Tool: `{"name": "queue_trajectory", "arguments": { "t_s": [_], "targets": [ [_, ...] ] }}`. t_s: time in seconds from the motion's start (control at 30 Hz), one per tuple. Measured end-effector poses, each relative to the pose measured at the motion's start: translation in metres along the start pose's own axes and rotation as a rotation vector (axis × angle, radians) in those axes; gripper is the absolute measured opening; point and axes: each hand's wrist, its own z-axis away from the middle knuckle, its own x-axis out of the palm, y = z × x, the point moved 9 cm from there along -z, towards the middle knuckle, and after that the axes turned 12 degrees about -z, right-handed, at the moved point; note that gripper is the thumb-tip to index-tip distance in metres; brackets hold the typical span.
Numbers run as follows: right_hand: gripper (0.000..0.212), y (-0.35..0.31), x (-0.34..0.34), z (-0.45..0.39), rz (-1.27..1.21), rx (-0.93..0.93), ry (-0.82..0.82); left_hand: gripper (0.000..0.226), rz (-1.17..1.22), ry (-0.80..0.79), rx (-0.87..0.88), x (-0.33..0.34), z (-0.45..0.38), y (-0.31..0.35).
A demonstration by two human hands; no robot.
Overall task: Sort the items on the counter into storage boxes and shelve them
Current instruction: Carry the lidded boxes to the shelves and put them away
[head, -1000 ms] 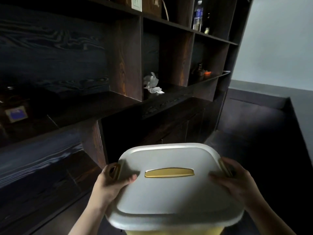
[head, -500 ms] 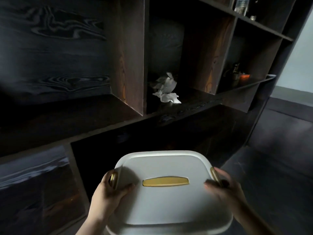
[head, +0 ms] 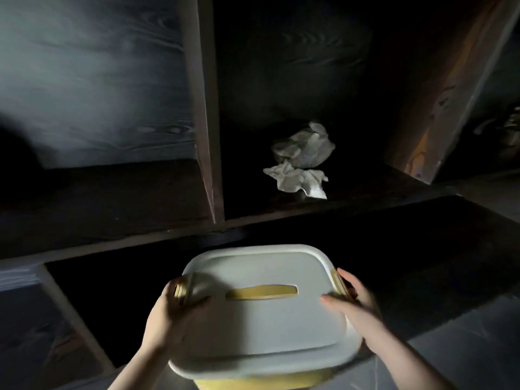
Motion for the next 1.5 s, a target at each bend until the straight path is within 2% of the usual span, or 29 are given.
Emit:
{"name": "queue_trajectory", "arguments": {
  "t_s": [0.13,0.4,0.47,0.53,0.6,0.67,0.73,0.8,0.9,1.07,1.43,1.5],
  "targets": [
    [0.076,0.003,0.005,-0.042,0.059,0.033,-0.101,0.081,-0.033,0.083,-0.066,0.011,-0.012,0.005],
    [0.073,0.0,0.027,-0.1,-0.013,0.05,-0.151,0.075,-0.271,0.229,-0.144,0.026,-0.012,0.027],
    [0.07,0.0,0.032,-0.108,0.032,0.05,-0.147,0.072,-0.46,0.247,-0.195,0.027,-0.01,0.034],
    [0.062,-0.009,0.033,-0.102,0.273,-0.105,-0.126,0.063,-0.746,0.339,-0.161,0.025,0.001,0.052],
    [0.048,-0.029,0.039,-0.076,0.711,-0.452,-0.086,0.051,-0.82,0.439,-0.009,0.036,0.023,0.075],
    [0.036,-0.03,0.057,-0.041,0.803,-0.716,-0.181,0.049,-0.785,0.468,0.129,0.06,0.051,0.087],
    [0.043,-0.024,0.069,-0.013,0.845,-0.806,-0.242,0.05,-0.794,0.429,0.219,0.087,0.073,0.092],
    [0.051,-0.019,0.075,-0.005,0.95,-0.788,-0.26,0.051,-0.809,0.399,0.256,0.102,0.084,0.094],
    [0.053,-0.019,0.083,-0.006,1.062,-0.76,-0.28,0.052,-0.828,0.373,0.249,0.101,0.079,0.093],
    [0.058,-0.012,0.1,-0.024,1.09,-0.592,-0.368,0.047,-0.861,0.326,0.202,0.095,0.058,0.095],
    [0.067,-0.011,0.117,-0.043,1.126,-0.614,-0.374,0.053,-0.869,0.179,0.146,0.091,0.033,0.084],
    [0.06,-0.005,0.123,-0.041,1.17,-0.555,-0.408,0.054,-0.829,0.162,0.108,0.079,0.045,0.068]
  ]
}}
